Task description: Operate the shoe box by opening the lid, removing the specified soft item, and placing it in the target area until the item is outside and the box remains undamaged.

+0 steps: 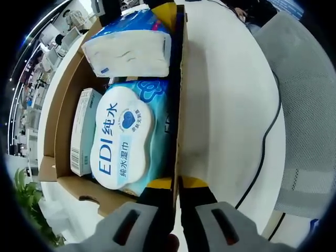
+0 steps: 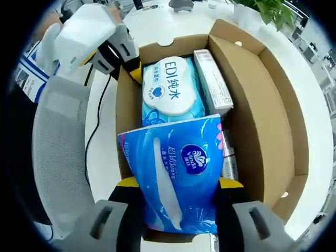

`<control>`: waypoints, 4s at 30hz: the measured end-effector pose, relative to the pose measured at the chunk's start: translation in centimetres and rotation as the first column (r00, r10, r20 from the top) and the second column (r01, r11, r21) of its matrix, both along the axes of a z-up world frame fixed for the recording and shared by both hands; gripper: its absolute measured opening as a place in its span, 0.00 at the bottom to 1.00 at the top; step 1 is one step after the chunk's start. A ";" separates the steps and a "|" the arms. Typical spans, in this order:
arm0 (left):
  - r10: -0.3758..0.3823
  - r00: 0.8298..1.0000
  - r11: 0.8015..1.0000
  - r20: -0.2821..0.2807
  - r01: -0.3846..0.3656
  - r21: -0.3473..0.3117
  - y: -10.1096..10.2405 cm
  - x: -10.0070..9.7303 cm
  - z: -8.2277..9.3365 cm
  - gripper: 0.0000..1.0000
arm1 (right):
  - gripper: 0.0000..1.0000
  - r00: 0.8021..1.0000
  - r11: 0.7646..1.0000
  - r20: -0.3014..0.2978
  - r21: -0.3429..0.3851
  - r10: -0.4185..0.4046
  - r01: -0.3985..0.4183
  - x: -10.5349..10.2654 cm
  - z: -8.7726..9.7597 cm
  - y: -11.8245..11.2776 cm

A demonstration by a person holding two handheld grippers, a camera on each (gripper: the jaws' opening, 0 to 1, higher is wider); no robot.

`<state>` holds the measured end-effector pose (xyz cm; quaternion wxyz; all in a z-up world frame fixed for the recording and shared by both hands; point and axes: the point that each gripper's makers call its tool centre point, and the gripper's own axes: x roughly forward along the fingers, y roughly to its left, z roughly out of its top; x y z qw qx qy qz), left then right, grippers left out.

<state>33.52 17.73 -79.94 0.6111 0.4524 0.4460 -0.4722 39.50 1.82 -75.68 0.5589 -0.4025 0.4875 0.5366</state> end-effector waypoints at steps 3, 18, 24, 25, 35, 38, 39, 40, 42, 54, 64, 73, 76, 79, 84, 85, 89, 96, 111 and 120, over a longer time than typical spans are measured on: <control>0.001 1.000 1.000 0.002 -0.001 -0.001 0.0 0.0 0.0 0.02 | 0.50 1.000 1.000 0.006 -0.003 -0.010 0.010 0.2 0.6 0.0; 0.003 1.000 1.000 0.008 -0.003 -0.004 0.1 0.2 0.1 0.02 | 0.50 1.000 1.000 0.023 -0.008 0.012 -0.012 -0.2 3.9 0.9; 0.006 1.000 1.000 -0.004 -0.006 0.000 0.1 0.2 0.0 0.02 | 0.50 0.998 0.997 0.013 -0.063 0.055 -0.054 -0.8 5.1 0.8; 0.006 1.000 1.000 -0.004 -0.006 0.001 0.1 0.2 0.0 0.02 | 0.50 0.998 0.996 0.009 -0.065 0.056 -0.055 -0.9 5.2 0.7; 0.008 1.000 1.000 0.000 -0.008 0.000 0.2 0.3 0.0 0.02 | 0.51 0.999 0.994 -0.028 -0.103 0.044 -0.046 -1.8 6.3 -0.9; 0.003 1.000 1.000 0.002 -0.003 -0.001 0.2 0.3 0.0 0.02 | 0.51 0.999 0.993 -0.029 -0.109 0.040 -0.043 -1.9 6.5 -1.3; 0.003 1.000 1.000 0.001 -0.003 -0.001 0.2 0.3 0.0 0.02 | 0.51 0.999 0.993 -0.027 -0.110 0.040 -0.043 -1.9 6.5 -1.4; 0.003 1.000 1.000 0.000 -0.003 0.000 0.2 0.3 0.0 0.02 | 0.51 0.999 0.993 -0.015 -0.110 0.045 -0.047 -1.8 6.6 -1.5; 0.002 1.000 1.000 -0.001 -0.002 0.000 0.2 0.3 0.1 0.02 | 0.51 0.999 0.993 -0.006 -0.112 0.048 -0.049 -1.8 6.7 -1.6; 0.005 1.000 1.000 -0.005 -0.005 0.018 0.4 0.2 0.1 0.02 | 0.51 0.999 0.991 0.000 -0.124 0.043 -0.043 -2.7 7.4 -3.0; 0.007 1.000 1.000 -0.002 -0.007 0.015 0.4 0.3 0.0 0.02 | 0.51 1.000 0.989 0.003 -0.144 0.029 -0.028 -3.0 7.8 -5.1; 0.007 1.000 1.000 -0.001 -0.007 0.014 0.4 0.2 0.1 0.02 | 0.51 1.000 0.988 -0.001 -0.156 0.014 -0.014 -3.6 7.5 -6.8; 0.006 1.000 1.000 -0.003 -0.006 0.015 0.4 0.3 0.0 0.02 | 0.51 1.000 0.987 -0.001 -0.163 0.007 -0.008 -3.7 7.4 -7.6; 0.006 1.000 1.000 -0.003 -0.006 0.015 0.4 0.3 0.1 0.02 | 0.51 1.000 0.986 -0.003 -0.169 -0.006 0.005 -3.9 7.1 -8.4; 0.007 1.000 1.000 -0.003 -0.007 0.015 0.4 0.3 0.1 0.02 | 0.51 1.000 0.982 -0.008 -0.189 -0.016 0.014 -4.4 6.7 -10.0; 0.008 1.000 1.000 -0.004 -0.007 0.016 0.4 0.3 0.1 0.02 | 0.51 1.000 0.982 -0.010 -0.189 -0.020 0.018 -4.4 6.6 -10.2; 0.007 1.000 1.000 -0.006 -0.007 0.016 0.4 0.3 0.1 0.02 | 0.51 0.999 0.980 -0.011 -0.195 -0.033 0.030 -4.6 6.7 -11.2; 0.009 1.000 1.000 -0.005 -0.009 0.016 0.3 0.2 0.1 0.02 | 0.51 0.999 0.978 -0.008 -0.201 -0.053 0.051 -4.6 6.5 -12.3; 0.012 1.000 1.000 -0.005 -0.012 0.016 0.3 0.3 0.0 0.02 | 0.51 0.998 0.971 -0.025 -0.233 -0.057 0.050 -4.6 5.3 -14.3; 0.014 1.000 1.000 -0.006 -0.014 0.016 0.3 0.3 0.0 0.02 | 0.51 1.000 0.967 -0.010 -0.253 -0.030 0.026 -3.2 4.6 -15.8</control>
